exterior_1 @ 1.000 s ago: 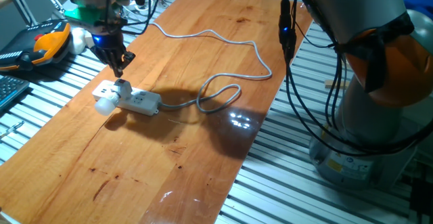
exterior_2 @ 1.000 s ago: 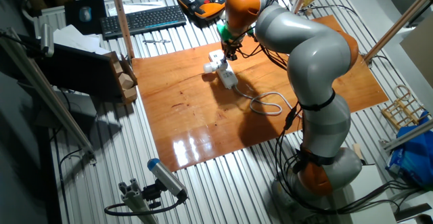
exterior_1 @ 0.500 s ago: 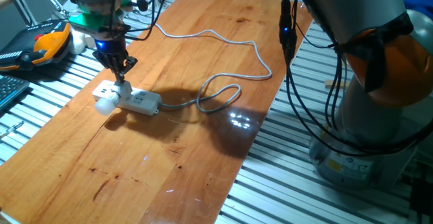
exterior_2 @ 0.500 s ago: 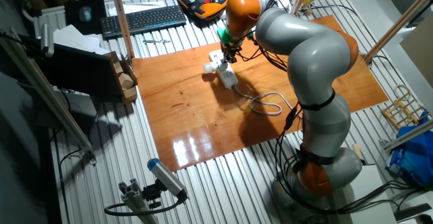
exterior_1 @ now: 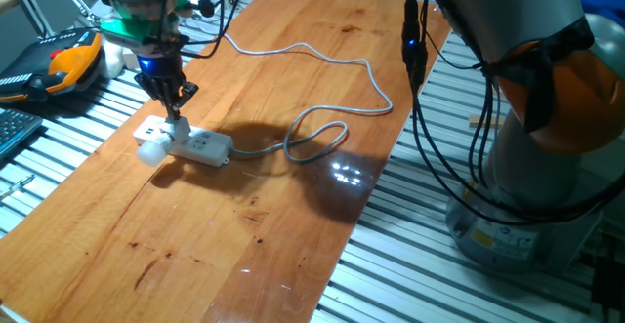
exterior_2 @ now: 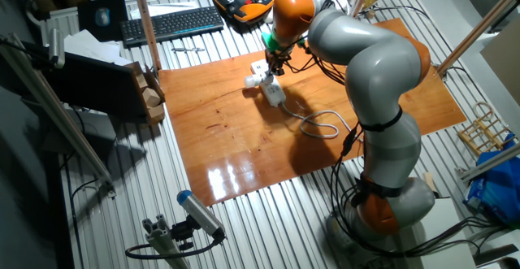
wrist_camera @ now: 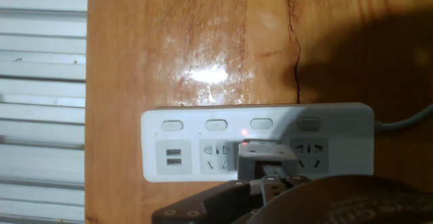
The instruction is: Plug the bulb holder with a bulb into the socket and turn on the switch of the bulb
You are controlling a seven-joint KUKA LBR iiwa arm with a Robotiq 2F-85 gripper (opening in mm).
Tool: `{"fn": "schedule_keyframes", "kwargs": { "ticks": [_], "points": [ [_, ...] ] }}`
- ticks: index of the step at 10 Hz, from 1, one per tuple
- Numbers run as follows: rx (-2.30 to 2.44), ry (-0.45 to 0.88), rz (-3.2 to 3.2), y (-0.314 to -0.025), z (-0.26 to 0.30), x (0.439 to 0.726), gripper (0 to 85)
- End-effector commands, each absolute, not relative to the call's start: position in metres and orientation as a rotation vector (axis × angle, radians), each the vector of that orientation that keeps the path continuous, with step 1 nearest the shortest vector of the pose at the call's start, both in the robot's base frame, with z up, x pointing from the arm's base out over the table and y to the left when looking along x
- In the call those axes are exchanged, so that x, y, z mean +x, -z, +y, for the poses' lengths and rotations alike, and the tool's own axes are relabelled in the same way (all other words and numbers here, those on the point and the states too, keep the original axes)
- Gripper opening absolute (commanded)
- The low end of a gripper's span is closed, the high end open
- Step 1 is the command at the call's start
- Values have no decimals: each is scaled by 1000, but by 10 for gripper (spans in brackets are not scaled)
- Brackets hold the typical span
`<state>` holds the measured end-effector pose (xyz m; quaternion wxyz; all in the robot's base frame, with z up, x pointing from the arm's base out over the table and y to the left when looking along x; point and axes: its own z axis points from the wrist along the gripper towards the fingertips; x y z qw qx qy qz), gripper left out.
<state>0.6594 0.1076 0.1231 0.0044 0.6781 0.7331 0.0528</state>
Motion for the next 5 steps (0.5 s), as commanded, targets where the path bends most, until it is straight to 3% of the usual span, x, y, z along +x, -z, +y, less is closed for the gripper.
{"fn": "schedule_keyframes", "kwargs": {
  "ticks": [1,5],
  "points": [
    [2128,-169,2300,-122,108,659,0],
    [2138,-165,2308,-122,108,659,0]
  ]
}}
